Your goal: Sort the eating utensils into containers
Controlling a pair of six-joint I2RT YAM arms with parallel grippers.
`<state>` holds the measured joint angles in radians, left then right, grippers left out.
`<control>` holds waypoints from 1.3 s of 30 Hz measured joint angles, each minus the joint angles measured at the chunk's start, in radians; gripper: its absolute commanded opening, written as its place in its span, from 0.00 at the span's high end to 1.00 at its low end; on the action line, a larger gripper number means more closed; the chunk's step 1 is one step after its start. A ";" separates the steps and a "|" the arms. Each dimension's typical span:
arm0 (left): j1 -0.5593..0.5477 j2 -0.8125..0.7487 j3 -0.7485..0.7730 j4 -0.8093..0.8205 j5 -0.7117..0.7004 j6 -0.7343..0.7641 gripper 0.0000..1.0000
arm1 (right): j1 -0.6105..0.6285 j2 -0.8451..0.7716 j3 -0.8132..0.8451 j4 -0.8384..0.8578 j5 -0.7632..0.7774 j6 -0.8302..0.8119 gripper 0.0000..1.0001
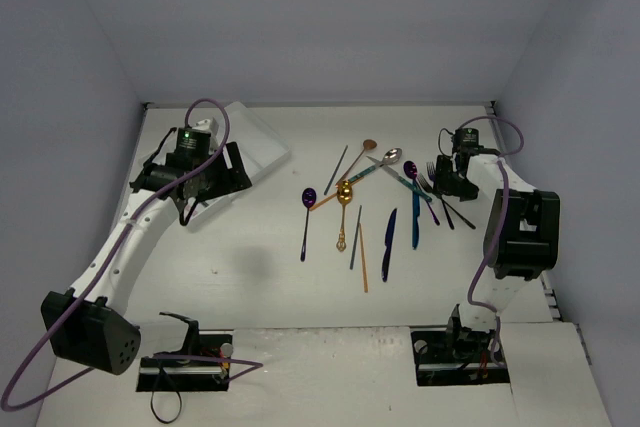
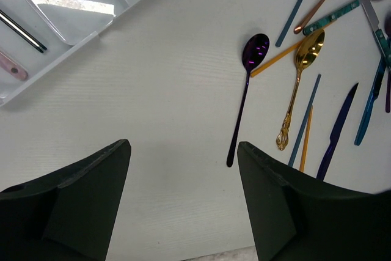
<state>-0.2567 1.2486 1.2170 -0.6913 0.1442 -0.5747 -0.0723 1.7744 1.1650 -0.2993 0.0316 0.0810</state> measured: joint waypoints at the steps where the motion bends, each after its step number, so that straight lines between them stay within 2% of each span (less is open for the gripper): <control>1: -0.005 -0.015 -0.010 -0.002 0.002 0.000 0.31 | -0.011 0.011 0.000 0.000 -0.016 -0.028 0.47; 7: -0.028 -0.045 -0.026 0.007 0.016 0.002 0.31 | -0.047 0.024 0.012 0.004 -0.066 -0.157 0.48; 13: -0.047 -0.048 -0.036 0.017 0.016 0.007 0.31 | -0.063 0.025 0.013 0.006 -0.066 -0.218 0.48; 24: -0.057 -0.047 -0.036 0.031 0.016 0.015 0.31 | -0.080 0.031 -0.062 0.019 -0.050 -0.243 0.49; 34: -0.058 -0.045 -0.037 0.043 0.017 0.017 0.31 | -0.075 0.032 -0.065 0.027 -0.053 -0.243 0.49; 39: -0.059 -0.044 -0.048 0.046 0.023 0.017 0.31 | -0.016 0.040 -0.060 0.047 -0.063 -0.245 0.54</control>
<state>-0.3154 1.2041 1.1693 -0.6455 0.1672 -0.5573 -0.0880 1.8144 1.1046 -0.2527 -0.0317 -0.1640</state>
